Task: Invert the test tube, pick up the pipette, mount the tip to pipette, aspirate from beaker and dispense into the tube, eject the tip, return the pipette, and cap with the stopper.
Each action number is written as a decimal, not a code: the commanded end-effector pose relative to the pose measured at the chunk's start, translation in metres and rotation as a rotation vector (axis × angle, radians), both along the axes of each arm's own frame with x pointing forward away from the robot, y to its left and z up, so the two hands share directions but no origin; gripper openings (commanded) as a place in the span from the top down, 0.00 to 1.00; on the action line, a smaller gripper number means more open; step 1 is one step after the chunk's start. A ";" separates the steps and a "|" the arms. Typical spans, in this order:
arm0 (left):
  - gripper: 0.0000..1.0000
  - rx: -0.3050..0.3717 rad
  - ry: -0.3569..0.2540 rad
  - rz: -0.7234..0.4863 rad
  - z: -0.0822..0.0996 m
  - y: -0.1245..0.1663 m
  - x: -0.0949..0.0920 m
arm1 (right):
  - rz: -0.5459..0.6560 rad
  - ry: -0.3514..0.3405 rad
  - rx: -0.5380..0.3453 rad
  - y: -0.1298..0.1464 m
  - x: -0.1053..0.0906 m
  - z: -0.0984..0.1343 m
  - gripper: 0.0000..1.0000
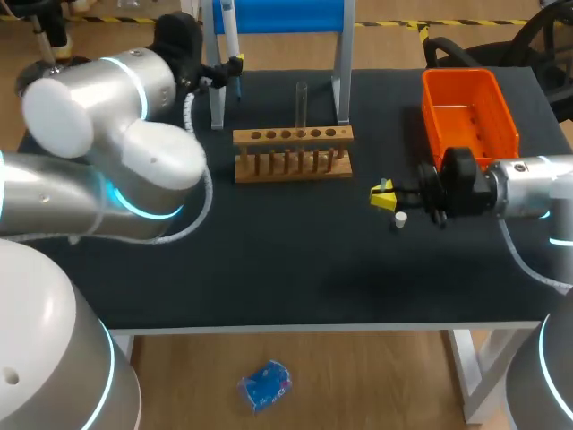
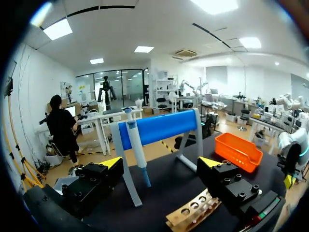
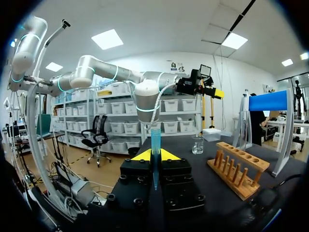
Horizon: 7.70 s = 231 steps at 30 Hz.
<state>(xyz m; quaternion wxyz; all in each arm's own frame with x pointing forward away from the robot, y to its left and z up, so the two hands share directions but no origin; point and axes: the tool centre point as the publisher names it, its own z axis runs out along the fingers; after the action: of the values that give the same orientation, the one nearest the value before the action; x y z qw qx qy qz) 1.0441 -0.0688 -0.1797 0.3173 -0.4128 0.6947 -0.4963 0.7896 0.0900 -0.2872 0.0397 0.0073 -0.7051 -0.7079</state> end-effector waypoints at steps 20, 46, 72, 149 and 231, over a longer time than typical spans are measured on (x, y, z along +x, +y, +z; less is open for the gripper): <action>0.00 0.024 -0.031 0.109 -0.016 -0.022 0.027 | 0.000 -0.001 -0.002 -0.001 -0.001 0.000 1.00; 0.00 0.016 -0.005 0.319 -0.023 -0.017 0.109 | 0.000 -0.001 -0.002 -0.001 -0.001 0.000 1.00; 0.56 -0.015 0.029 0.372 -0.035 -0.012 0.137 | 0.000 -0.001 -0.002 -0.001 -0.001 0.000 1.00; 1.00 0.035 -0.109 0.367 0.046 -0.007 0.098 | 0.000 -0.001 -0.002 -0.001 -0.001 0.000 1.00; 1.00 -0.141 -0.122 -1.073 0.103 -0.173 -0.235 | 0.000 -0.001 -0.002 -0.001 -0.001 0.000 1.00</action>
<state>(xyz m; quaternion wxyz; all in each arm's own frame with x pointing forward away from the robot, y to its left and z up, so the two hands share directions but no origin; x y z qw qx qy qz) 0.8078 -0.2394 -0.0816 0.0379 0.0062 0.7429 -0.6683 0.7896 0.0900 -0.2872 0.0397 0.0073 -0.7051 -0.7079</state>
